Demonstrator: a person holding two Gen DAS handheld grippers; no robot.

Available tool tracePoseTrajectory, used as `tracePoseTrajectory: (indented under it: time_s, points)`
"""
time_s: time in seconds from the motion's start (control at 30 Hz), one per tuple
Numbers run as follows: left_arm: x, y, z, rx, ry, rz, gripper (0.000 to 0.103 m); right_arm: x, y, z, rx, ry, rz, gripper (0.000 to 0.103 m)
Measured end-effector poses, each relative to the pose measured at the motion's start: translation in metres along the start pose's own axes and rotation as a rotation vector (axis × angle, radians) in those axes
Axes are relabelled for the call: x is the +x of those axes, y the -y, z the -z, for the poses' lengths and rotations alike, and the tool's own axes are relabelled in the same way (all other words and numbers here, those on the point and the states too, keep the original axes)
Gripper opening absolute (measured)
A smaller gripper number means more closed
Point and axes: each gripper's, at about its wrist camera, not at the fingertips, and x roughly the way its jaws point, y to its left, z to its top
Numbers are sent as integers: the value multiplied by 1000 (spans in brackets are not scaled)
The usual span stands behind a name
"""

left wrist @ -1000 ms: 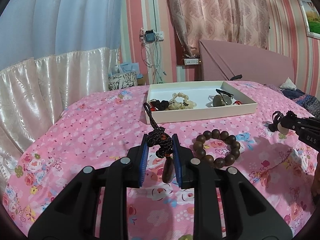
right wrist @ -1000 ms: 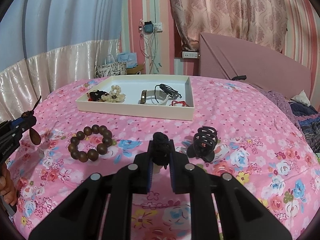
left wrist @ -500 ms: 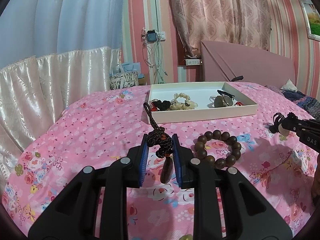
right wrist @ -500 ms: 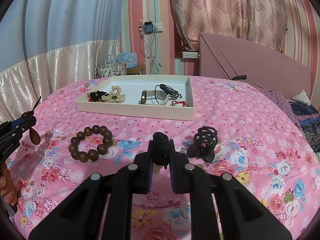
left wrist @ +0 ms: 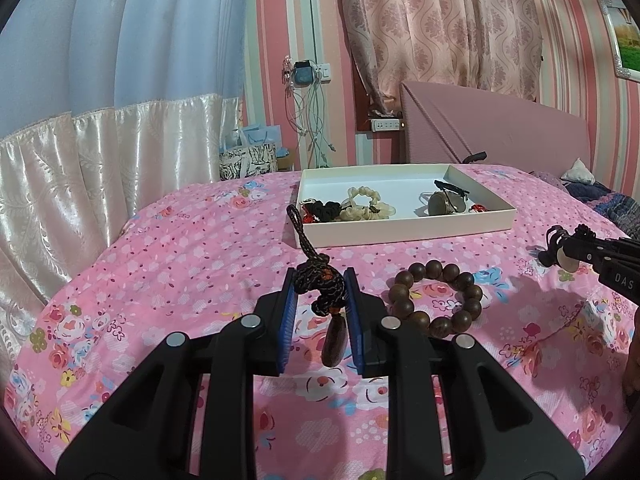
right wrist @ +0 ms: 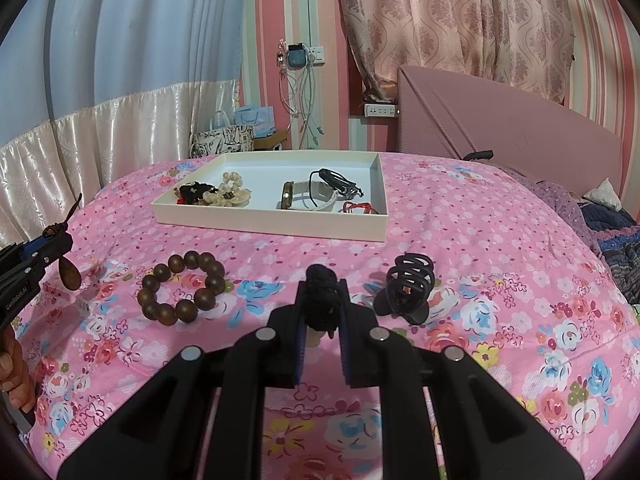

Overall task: Organize jewelry
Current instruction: 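Hold the brown pendant lifted in the left gripper above the bedspread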

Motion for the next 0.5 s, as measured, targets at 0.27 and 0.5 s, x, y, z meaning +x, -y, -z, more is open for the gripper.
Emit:
tracePoseTrajectory:
  time_s: [0.27,0.5]
  points:
    - [-1,0,0,0,3,0,22,0,1,0,2,0,0,14]
    - [-1,0,0,-1,4,0,22,0,1,0,0,-1,-1,14]
